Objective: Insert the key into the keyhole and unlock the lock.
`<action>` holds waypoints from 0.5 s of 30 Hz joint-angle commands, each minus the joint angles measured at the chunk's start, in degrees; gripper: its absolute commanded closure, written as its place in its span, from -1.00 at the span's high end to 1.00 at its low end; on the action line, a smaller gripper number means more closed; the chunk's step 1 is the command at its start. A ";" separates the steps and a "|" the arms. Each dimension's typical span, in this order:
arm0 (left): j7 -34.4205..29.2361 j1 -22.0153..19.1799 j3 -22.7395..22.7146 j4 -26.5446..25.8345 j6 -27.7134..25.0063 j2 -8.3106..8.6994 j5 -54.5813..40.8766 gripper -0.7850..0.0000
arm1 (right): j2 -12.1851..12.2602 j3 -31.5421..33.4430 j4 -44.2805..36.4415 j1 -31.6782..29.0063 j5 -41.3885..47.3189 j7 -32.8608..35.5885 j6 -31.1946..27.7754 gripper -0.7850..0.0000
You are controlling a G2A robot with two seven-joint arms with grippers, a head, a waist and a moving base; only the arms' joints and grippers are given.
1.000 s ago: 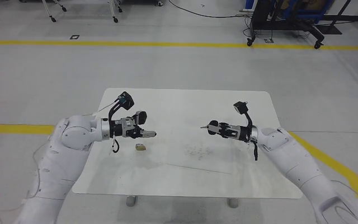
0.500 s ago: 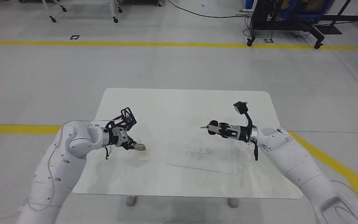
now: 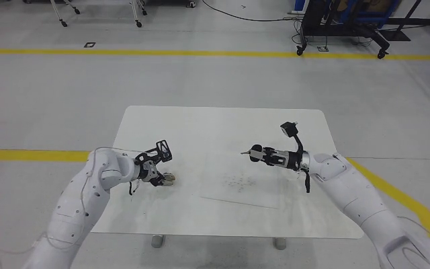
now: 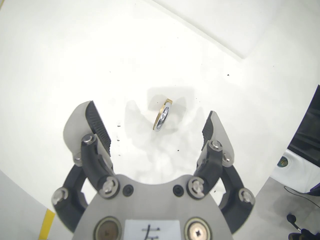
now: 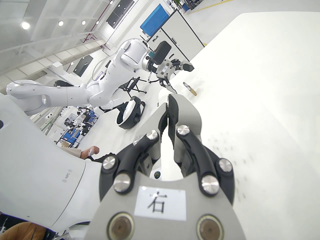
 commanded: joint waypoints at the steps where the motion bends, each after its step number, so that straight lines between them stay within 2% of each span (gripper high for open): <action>1: -0.18 -0.28 0.42 0.31 -0.45 0.02 -0.69 0.07 | 0.00 0.00 0.00 0.00 0.00 0.00 0.00 -1.00; 3: -0.23 -0.67 0.74 0.95 -1.16 0.06 -1.64 -0.12 | 0.00 0.00 0.00 0.00 0.00 0.00 0.00 -1.00; 6: -0.34 -1.22 1.30 1.47 -1.17 0.07 -2.35 -0.29 | 0.00 0.00 0.00 0.00 0.00 0.00 0.00 -1.00; 9: -0.99 -1.73 2.34 1.84 -0.90 0.02 -2.33 -1.00 | 0.00 0.00 0.00 0.00 0.00 0.00 0.00 -1.00; 15: -1.99 -2.76 3.85 2.72 0.32 -0.06 -2.60 -1.00 | 0.00 0.00 0.00 0.00 0.00 0.00 0.00 -1.00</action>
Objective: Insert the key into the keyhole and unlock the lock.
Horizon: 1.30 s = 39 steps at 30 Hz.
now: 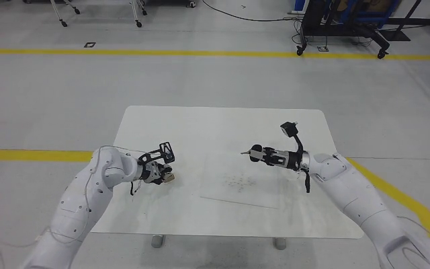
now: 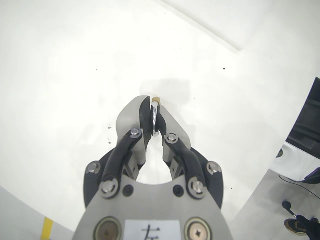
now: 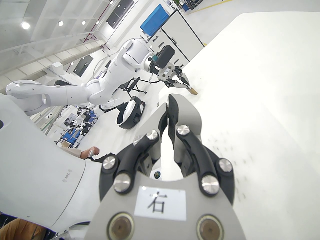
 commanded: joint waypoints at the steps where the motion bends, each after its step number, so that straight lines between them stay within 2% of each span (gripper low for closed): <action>1: -0.09 -0.25 0.25 0.28 0.44 0.02 -0.04 -1.00 | 0.00 0.00 0.00 0.00 0.00 0.00 0.00 -1.00; 12: -1.38 -0.73 1.86 -0.27 2.21 0.24 0.75 -1.00 | 0.00 0.00 0.00 0.00 0.00 0.00 0.00 -1.00; 19: 4.77 0.15 -0.28 -1.70 4.30 0.69 -0.43 -1.00 | 0.00 0.00 0.00 0.00 0.00 0.00 0.00 -1.00; 21: 8.50 0.85 -1.67 -3.32 6.19 0.85 -0.39 -1.00 | 0.00 0.00 0.00 0.00 0.00 0.00 0.00 -1.00; 24: 12.54 4.10 -1.83 -10.69 7.72 1.16 3.83 -1.00 | 0.00 0.00 0.00 0.00 0.00 0.00 0.00 -1.00; 25: 12.87 4.57 -1.87 -11.68 8.03 1.21 4.34 -1.00 | 0.00 0.00 0.00 0.00 0.00 0.00 0.00 -1.00; 35: 13.52 4.80 -1.80 -11.82 8.66 1.15 4.22 -1.00 | 0.00 0.00 0.00 0.00 0.00 0.00 0.00 -1.00; 37: 15.74 4.61 -1.11 -10.20 7.40 0.73 -2.04 -1.00 | 0.00 0.00 0.00 0.00 0.00 0.00 0.00 -1.00; 39: 15.05 1.53 -0.24 -5.17 6.86 -0.01 -11.89 -1.00 | -0.11 -0.10 -0.42 -0.46 -0.40 -0.94 1.11 -1.00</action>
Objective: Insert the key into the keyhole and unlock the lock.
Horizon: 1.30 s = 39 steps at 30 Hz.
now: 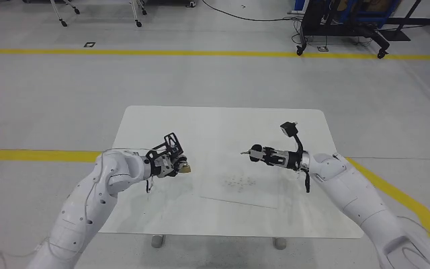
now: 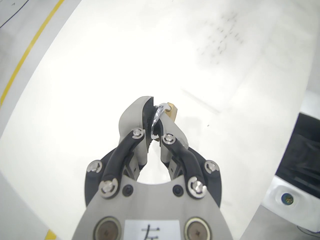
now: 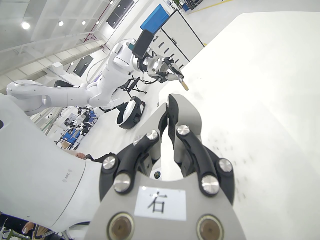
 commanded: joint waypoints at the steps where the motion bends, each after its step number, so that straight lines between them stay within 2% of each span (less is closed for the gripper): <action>1: -1.25 -3.87 1.51 6.23 -0.62 -1.00 -15.42 -1.00 | -0.31 -0.21 -0.97 -0.90 0.12 -2.23 1.50 -1.00; 3: -5.47 -8.98 4.36 13.06 0.88 -2.45 -29.04 -1.00 | -0.89 -0.93 -0.99 -1.50 1.47 -3.53 1.69 -1.00; 6: -12.67 -16.33 9.20 22.96 7.81 -5.43 -48.71 -1.00 | -1.98 -2.15 0.19 -0.94 2.83 -4.39 0.80 -1.00; 8: -16.43 -20.98 12.36 28.61 10.65 -7.48 -54.56 -1.00 | -2.71 -2.73 1.54 -0.21 4.98 -4.57 -0.17 -1.00; 11: -20.89 -25.67 16.23 36.23 14.27 -10.76 -63.84 -1.00 | -3.90 -3.58 2.48 1.13 7.08 -4.85 -0.17 -1.00; 12: -22.34 -26.52 17.06 37.37 14.57 -11.47 -65.54 -1.00 | -4.33 -3.89 2.23 1.35 8.45 -4.94 -0.17 -1.00; 19: -22.34 -26.52 17.06 37.37 14.57 -11.47 -65.54 -1.00 | -4.66 -4.39 1.35 1.65 9.17 -3.36 -0.17 -1.00; 21: -21.30 -24.60 16.27 35.91 17.02 -11.64 -69.76 -1.00 | -4.66 -4.39 1.35 1.65 9.17 -3.36 -0.17 -1.00; 23: -24.01 -24.08 14.75 36.22 20.98 -11.75 -76.75 -1.00 | -4.69 -4.37 1.18 1.56 9.13 -3.64 0.17 -1.00; 25: -26.31 -23.68 13.32 37.80 27.05 -12.37 -86.14 -1.00 | -5.04 -4.34 -0.13 1.24 7.56 -6.43 3.33 -1.00; 27: -28.31 -24.74 13.14 40.54 33.53 -13.23 -91.51 -1.00 | -5.69 -4.43 -1.38 0.76 6.42 -10.71 5.43 -1.00; 28: -30.03 -25.39 13.76 41.92 36.96 -13.74 -92.74 -1.00 | -6.01 -4.52 -1.60 0.63 5.53 -12.59 6.19 -1.00; 33: -30.27 -29.03 16.20 48.22 46.19 -16.27 -94.71 -1.00 | -7.50 -4.34 -1.94 0.17 -1.19 -22.76 8.44 -1.00; 36: -28.21 -31.02 17.51 50.82 48.24 -17.74 -94.07 -1.00 | -8.23 -3.58 -3.23 -0.91 -4.07 -29.84 9.21 -1.00; 39: -29.26 -31.52 17.71 50.99 47.67 -18.16 -94.34 -1.00 | -8.23 -3.58 -3.23 -0.91 -4.07 -29.84 9.21 -1.00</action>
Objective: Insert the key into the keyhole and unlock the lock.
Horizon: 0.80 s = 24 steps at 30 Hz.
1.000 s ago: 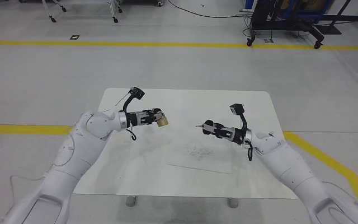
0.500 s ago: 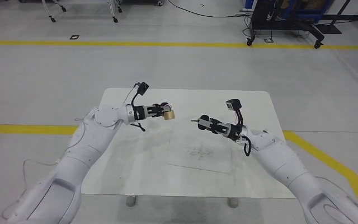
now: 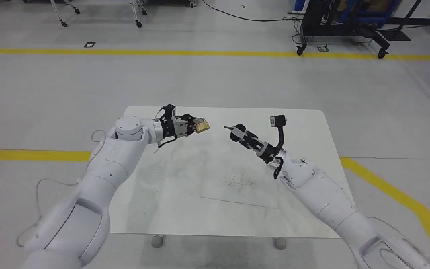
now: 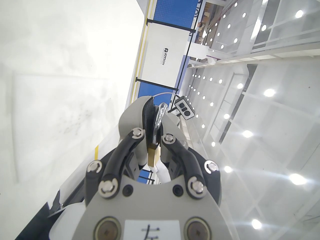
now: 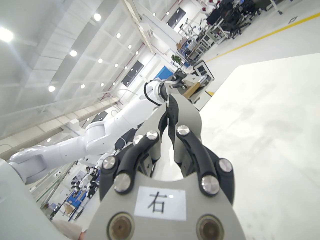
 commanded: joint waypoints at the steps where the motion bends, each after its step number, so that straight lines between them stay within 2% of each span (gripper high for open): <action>1: -0.23 0.05 -0.03 -0.07 -0.19 0.04 -0.03 -1.00 | 0.02 -0.03 0.06 0.04 0.11 0.46 -0.03 -1.00; 6: 0.69 0.32 0.04 -0.58 -0.19 0.03 0.43 -1.00 | 0.02 -0.03 0.06 0.04 0.11 0.46 -0.03 -1.00; 7: 1.02 1.01 0.03 -1.29 1.93 -0.05 -0.07 -1.00 | 0.02 -0.03 0.06 0.04 0.11 0.46 -0.03 -1.00; 9: 0.89 1.24 0.16 -1.78 6.63 -0.13 -0.08 -1.00 | 0.07 0.68 0.51 0.92 -5.65 -1.25 3.62 -1.00; 11: -1.92 1.59 0.46 -1.21 16.12 -0.42 -1.99 -1.00 | -0.02 0.93 -0.06 1.40 -13.32 -3.83 5.26 -1.00; 14: -2.51 0.61 1.71 0.54 27.62 -0.95 -1.42 -1.00 | 0.40 2.54 -2.43 1.84 -29.33 -10.12 5.37 -1.00; 15: -1.82 -0.03 1.85 1.03 29.05 -1.11 -1.10 -1.00 | 0.72 3.44 -3.68 1.56 -35.46 -12.74 5.26 -1.00; 17: -1.69 -0.55 2.60 1.79 33.65 -1.64 -0.89 -1.00 | 1.48 5.21 -7.16 0.39 -49.18 -17.49 9.07 -1.00; 20: -0.52 -1.25 2.96 2.99 35.86 -2.40 -1.11 -1.00 | 2.74 7.00 -14.90 -2.80 -67.46 -22.06 15.03 -1.00; 24: -1.70 -1.98 3.27 4.23 35.78 -3.16 -1.34 -1.00 | 4.22 8.55 -23.80 -6.12 -86.49 -20.81 21.28 -1.00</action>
